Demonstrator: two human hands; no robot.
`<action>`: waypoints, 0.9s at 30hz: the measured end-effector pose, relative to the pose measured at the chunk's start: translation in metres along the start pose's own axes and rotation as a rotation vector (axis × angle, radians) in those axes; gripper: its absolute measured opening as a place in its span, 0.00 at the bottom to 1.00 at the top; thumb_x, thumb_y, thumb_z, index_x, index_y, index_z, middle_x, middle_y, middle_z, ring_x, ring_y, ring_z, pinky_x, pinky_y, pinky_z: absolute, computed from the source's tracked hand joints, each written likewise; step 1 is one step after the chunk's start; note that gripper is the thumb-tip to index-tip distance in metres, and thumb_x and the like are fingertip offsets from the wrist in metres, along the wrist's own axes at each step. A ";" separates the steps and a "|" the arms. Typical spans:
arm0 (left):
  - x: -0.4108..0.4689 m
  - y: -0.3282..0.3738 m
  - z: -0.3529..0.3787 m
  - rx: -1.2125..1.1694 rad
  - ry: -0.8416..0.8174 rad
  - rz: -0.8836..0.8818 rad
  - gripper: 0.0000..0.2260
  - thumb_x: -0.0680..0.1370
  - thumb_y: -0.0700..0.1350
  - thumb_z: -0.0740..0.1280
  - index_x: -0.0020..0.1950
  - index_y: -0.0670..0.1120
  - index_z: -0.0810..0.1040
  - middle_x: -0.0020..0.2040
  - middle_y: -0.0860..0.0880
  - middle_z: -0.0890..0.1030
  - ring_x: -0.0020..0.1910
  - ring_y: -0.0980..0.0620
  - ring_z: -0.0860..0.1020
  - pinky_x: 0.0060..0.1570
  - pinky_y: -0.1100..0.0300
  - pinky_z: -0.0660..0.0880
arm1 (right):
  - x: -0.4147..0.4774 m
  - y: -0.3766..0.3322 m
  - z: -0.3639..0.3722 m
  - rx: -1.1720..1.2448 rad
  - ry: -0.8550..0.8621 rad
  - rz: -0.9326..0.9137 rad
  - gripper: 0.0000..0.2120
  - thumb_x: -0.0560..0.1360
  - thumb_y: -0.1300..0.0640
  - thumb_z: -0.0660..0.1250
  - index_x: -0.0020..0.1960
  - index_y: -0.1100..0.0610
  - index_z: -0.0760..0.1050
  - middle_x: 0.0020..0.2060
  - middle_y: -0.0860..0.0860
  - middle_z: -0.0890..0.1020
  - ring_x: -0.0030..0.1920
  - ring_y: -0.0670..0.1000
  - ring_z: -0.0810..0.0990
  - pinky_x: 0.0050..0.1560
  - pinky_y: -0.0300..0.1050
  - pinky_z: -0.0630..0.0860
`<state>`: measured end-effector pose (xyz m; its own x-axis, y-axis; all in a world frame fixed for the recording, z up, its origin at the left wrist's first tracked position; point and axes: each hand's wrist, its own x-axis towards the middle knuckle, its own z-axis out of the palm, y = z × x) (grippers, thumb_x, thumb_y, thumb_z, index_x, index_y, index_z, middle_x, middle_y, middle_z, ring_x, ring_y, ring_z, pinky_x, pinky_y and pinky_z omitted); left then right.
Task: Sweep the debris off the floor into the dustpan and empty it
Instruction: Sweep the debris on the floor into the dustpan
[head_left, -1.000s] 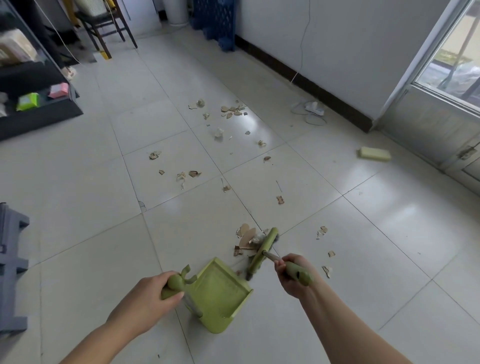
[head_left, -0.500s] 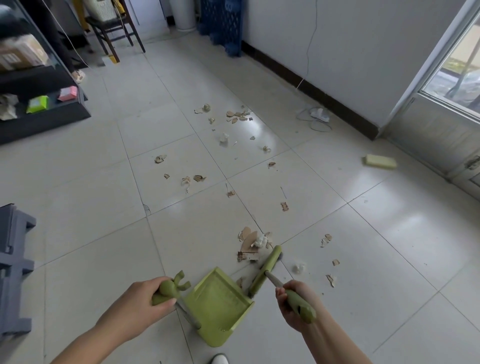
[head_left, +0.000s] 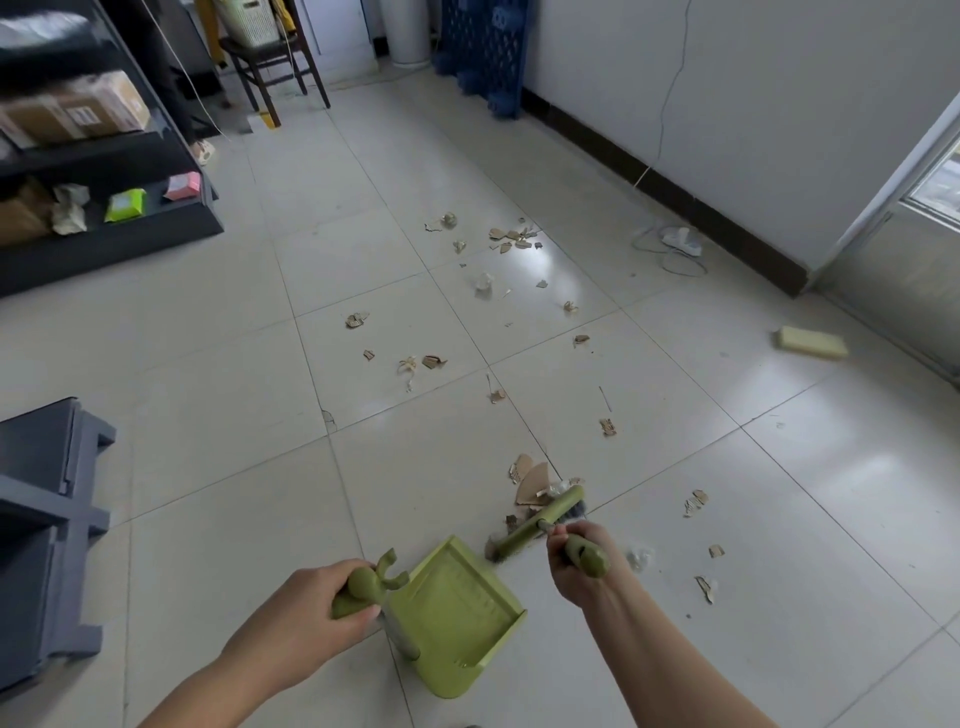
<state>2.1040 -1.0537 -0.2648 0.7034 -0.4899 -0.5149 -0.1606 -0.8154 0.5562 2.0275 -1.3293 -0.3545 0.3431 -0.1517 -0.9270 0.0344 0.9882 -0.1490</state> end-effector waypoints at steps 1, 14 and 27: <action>0.003 -0.003 -0.003 -0.001 0.003 0.001 0.05 0.73 0.49 0.69 0.46 0.59 0.80 0.38 0.62 0.80 0.34 0.62 0.74 0.37 0.67 0.70 | 0.004 0.001 0.005 -0.004 -0.001 0.000 0.05 0.79 0.66 0.55 0.53 0.64 0.68 0.33 0.56 0.71 0.14 0.47 0.70 0.15 0.32 0.68; 0.038 -0.013 -0.028 -0.035 0.018 0.047 0.05 0.74 0.47 0.70 0.45 0.59 0.80 0.35 0.60 0.80 0.33 0.61 0.75 0.35 0.69 0.70 | 0.008 -0.009 0.014 -0.066 -0.023 -0.027 0.08 0.78 0.66 0.54 0.56 0.67 0.66 0.34 0.58 0.70 0.15 0.47 0.70 0.15 0.32 0.68; 0.038 -0.006 -0.041 -0.051 -0.014 0.040 0.09 0.72 0.44 0.73 0.45 0.59 0.80 0.40 0.57 0.85 0.44 0.60 0.82 0.45 0.68 0.74 | -0.086 -0.062 -0.111 -0.294 0.110 0.008 0.09 0.78 0.65 0.54 0.43 0.68 0.70 0.21 0.57 0.72 0.14 0.51 0.68 0.13 0.35 0.66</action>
<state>2.1599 -1.0546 -0.2608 0.6873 -0.5262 -0.5008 -0.1524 -0.7785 0.6089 1.8922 -1.3792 -0.3038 0.2379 -0.1609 -0.9579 -0.2464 0.9439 -0.2198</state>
